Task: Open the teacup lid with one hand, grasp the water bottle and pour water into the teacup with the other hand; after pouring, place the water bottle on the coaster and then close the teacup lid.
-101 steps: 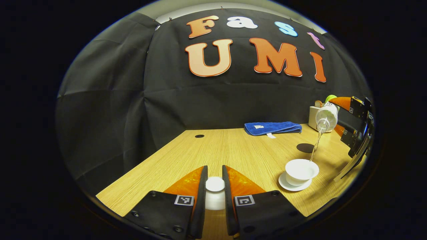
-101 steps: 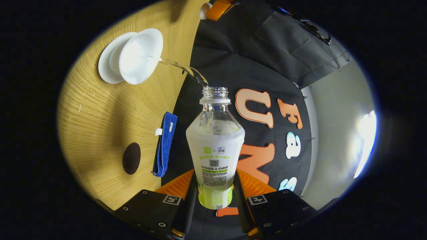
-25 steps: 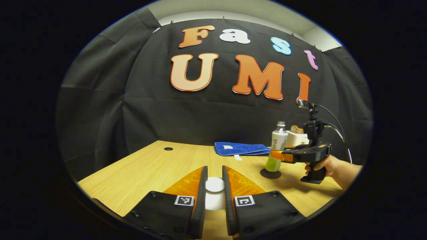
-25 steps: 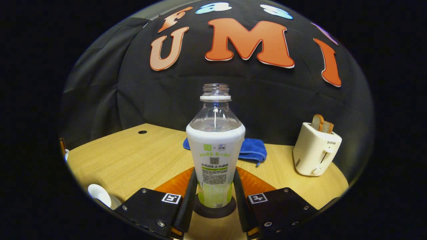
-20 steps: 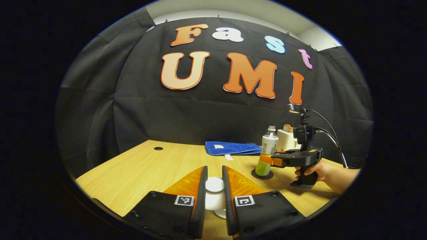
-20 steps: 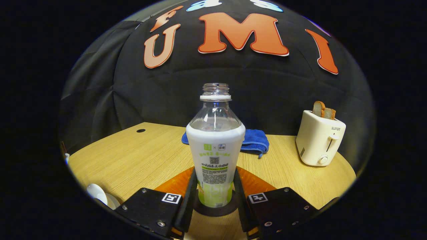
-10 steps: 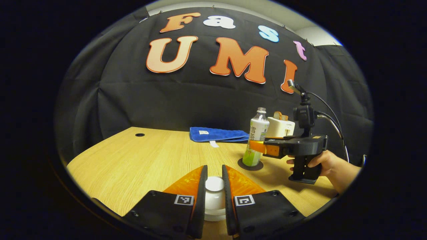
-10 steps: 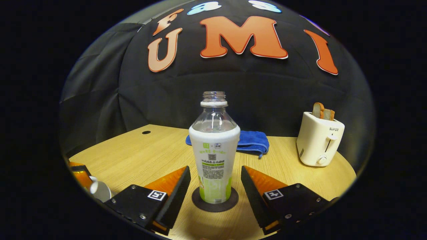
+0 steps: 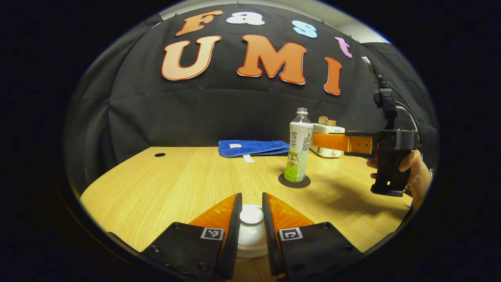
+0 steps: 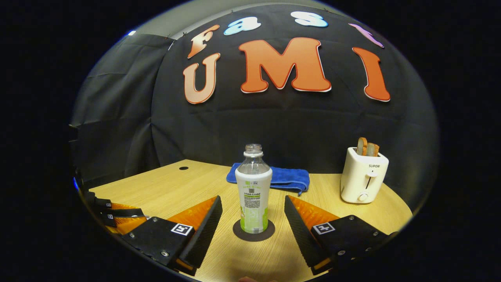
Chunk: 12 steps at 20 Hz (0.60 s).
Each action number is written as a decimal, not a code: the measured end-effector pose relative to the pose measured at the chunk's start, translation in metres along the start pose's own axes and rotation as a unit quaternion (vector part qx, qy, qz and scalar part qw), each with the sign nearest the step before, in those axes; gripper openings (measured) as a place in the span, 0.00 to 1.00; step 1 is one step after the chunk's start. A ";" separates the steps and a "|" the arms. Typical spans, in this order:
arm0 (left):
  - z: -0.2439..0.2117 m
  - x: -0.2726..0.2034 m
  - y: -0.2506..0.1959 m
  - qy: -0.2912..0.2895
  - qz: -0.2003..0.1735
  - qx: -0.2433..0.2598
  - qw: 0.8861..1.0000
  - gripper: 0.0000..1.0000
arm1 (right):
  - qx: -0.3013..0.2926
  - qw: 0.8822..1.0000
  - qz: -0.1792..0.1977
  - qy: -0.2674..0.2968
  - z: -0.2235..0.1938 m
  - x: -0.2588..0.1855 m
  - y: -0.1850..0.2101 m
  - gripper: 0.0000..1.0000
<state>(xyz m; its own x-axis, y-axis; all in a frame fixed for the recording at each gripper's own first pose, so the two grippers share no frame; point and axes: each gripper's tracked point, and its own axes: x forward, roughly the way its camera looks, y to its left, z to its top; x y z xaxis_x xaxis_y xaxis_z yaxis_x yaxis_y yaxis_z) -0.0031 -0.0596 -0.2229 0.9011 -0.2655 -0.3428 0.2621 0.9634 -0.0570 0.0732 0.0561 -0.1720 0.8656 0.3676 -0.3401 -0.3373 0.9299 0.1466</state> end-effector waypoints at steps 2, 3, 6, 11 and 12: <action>0.018 -0.008 0.002 -0.028 0.005 -0.003 1.000 0.67 | -0.003 1.000 0.004 -0.022 0.017 -0.017 0.004 0.97; 0.031 -0.012 0.004 -0.043 0.011 -0.006 0.999 0.80 | -0.008 0.999 0.003 -0.036 0.026 -0.025 0.004 0.97; 0.066 -0.022 0.007 -0.083 0.027 -0.003 0.996 0.95 | -0.023 0.997 -0.009 -0.074 0.053 -0.049 0.001 0.97; 0.134 -0.045 0.011 -0.150 0.055 -0.011 0.987 0.97 | -0.050 0.992 -0.044 -0.109 0.079 -0.085 -0.014 0.96; 0.142 -0.050 0.011 -0.155 0.061 -0.012 0.986 0.97 | -0.057 0.991 -0.055 -0.109 0.081 -0.091 -0.019 0.96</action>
<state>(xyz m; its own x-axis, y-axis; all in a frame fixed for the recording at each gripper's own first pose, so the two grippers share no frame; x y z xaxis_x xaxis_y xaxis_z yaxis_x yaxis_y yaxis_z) 0.0036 -0.0413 -0.0727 0.9886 -0.1440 -0.0447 0.1414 0.9884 -0.0558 0.0307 0.0042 -0.0690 0.9549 0.2635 -0.1367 -0.2647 0.9643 0.0093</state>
